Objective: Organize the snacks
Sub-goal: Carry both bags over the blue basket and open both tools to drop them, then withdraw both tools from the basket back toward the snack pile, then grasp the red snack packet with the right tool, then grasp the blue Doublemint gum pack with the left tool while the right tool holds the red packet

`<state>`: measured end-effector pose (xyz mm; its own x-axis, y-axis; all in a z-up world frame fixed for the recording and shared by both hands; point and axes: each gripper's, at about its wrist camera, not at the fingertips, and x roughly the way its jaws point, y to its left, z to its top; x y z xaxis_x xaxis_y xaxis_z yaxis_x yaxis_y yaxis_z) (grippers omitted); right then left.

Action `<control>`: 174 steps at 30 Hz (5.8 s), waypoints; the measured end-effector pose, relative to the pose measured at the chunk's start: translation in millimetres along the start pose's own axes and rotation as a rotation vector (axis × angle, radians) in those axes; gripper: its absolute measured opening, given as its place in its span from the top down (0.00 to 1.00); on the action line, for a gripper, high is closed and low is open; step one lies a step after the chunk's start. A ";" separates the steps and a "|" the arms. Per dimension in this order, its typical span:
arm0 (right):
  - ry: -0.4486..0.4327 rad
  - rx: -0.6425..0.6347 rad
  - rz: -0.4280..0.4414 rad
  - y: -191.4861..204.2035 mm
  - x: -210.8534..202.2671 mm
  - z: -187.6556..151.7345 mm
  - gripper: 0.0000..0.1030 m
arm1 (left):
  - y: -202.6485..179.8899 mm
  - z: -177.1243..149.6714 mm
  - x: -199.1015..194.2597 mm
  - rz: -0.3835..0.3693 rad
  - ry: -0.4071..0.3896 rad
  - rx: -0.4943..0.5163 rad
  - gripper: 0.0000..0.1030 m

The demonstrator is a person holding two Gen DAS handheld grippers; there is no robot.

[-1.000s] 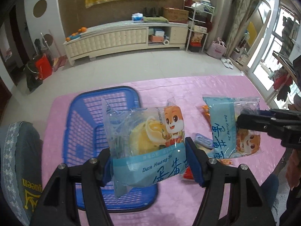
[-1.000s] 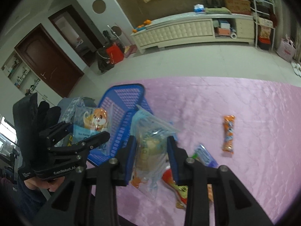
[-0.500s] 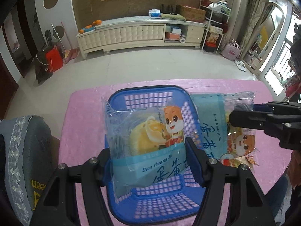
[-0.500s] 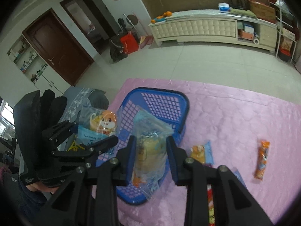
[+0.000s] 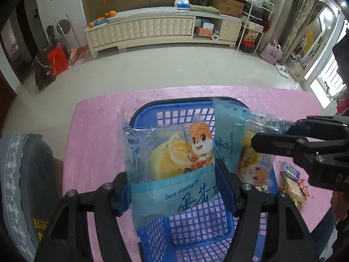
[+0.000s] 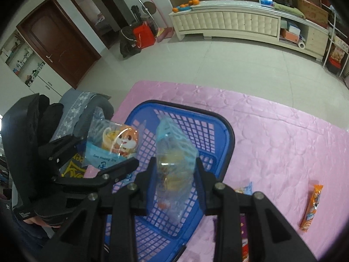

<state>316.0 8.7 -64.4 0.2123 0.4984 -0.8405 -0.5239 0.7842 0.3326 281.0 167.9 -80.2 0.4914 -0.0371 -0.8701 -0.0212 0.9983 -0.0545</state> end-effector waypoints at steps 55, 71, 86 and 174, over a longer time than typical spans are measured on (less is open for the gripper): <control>-0.123 0.124 -0.208 -72.6 -170.6 -149.3 0.21 | -177.2 -81.9 -118.7 -0.095 -0.123 0.133 0.22; 0.021 0.152 -0.216 -128.0 -117.2 -216.1 0.21 | -223.0 -123.3 -45.1 -0.132 0.022 0.143 0.22; 0.110 -0.016 -0.241 -148.4 -57.0 -236.7 0.21 | -227.5 -146.8 15.5 -0.142 0.138 0.090 0.22; -0.018 0.266 -0.056 -236.6 -98.3 -188.4 0.97 | -313.5 -51.1 148.7 -0.155 0.307 0.018 0.67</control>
<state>263.6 -295.5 -141.0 0.2506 0.4564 -0.8538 -0.2765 0.8789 0.3887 316.3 -152.9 -217.6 0.2025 -0.1976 -0.9591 0.0502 0.9802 -0.1914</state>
